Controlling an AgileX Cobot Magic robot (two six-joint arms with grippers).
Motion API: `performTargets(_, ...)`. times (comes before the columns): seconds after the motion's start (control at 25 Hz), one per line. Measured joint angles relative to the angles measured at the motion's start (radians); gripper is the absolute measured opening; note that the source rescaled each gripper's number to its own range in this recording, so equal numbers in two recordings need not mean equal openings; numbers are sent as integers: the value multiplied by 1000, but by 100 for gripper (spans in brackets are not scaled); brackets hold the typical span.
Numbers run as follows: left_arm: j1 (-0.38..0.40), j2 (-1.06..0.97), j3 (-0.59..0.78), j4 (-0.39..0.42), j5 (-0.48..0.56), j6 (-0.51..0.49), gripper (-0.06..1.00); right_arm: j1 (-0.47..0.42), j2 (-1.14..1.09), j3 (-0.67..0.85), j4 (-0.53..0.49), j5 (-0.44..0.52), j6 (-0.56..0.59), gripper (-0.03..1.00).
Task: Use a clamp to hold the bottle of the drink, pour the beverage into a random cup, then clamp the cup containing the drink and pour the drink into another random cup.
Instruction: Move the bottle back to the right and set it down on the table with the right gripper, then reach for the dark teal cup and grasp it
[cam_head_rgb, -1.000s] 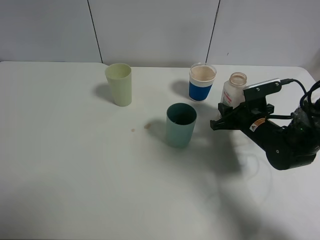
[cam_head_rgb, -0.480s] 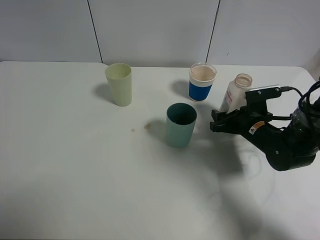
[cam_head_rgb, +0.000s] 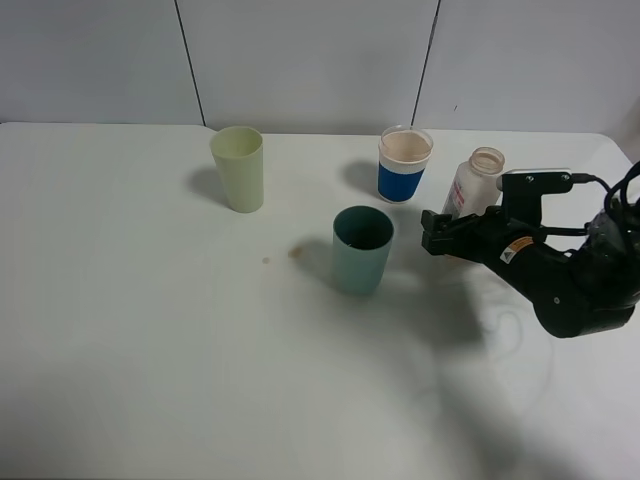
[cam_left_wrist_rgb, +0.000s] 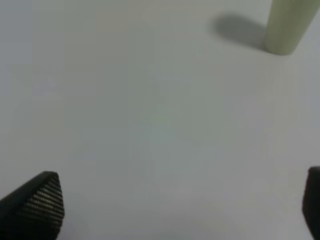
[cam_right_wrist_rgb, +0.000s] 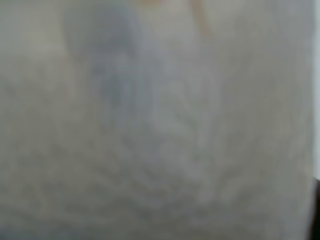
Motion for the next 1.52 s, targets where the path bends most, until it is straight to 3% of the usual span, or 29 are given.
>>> performTargets(0.44, 0, 0, 0, 0, 0, 0, 89, 0, -11, 6, -3, 1, 0, 73)
performTargets(0.68, 0, 0, 0, 0, 0, 0, 89, 0, -90, 87, 21, 1, 0, 74)
performTargets(0.96, 0, 0, 0, 0, 0, 0, 89, 0, -145, 158, 40, 1, 21, 98)
performTargets(1.52, 0, 0, 0, 0, 0, 0, 89, 0, -275, 255, 41, 1, 26, 100)
